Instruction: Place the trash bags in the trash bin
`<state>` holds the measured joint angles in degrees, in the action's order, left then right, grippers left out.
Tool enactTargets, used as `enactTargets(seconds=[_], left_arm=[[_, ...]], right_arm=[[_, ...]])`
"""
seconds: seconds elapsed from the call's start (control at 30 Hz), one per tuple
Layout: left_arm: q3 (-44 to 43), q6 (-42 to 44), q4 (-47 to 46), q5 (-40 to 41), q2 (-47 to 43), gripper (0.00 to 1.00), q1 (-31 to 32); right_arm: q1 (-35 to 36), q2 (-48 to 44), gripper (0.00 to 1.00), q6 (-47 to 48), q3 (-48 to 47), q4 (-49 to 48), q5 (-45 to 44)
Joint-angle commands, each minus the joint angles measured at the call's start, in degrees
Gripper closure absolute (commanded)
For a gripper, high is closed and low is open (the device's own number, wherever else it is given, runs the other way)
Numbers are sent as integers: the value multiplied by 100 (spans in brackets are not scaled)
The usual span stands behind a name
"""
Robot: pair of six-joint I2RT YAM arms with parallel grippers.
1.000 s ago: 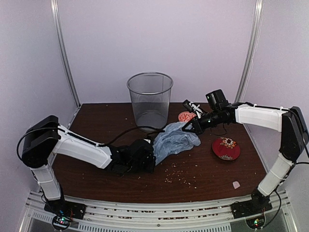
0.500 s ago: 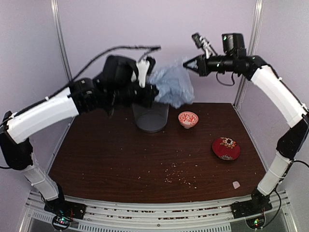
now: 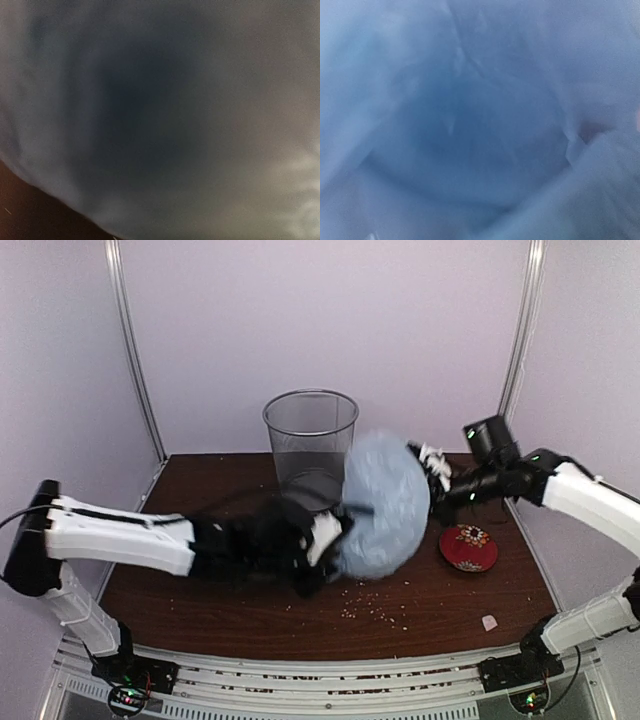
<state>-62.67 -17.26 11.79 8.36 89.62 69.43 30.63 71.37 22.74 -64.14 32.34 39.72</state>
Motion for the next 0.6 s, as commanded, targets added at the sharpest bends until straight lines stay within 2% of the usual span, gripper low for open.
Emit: enactTargets(seconds=[0.0,0.13,0.37,0.5,0.57], left_arm=[[435,-594,617,-31,-153,100,563],[284,-544,491,324,-402,100,556],[-121,-543,724,1305,-576,100,528],[-789,-213,844,1661,-605,100,434],[-1325,-114,1002,1532,-574,100,264]], right_arm=[[83,-483,100,968,694,1362,469],[79,-734,100,848,562,1338,684],[43,-302,100,946,-381,1929,1111],[-2,-260,100,169,-926,1174,740],[-117,-252,100,-217,-1165,766,601]])
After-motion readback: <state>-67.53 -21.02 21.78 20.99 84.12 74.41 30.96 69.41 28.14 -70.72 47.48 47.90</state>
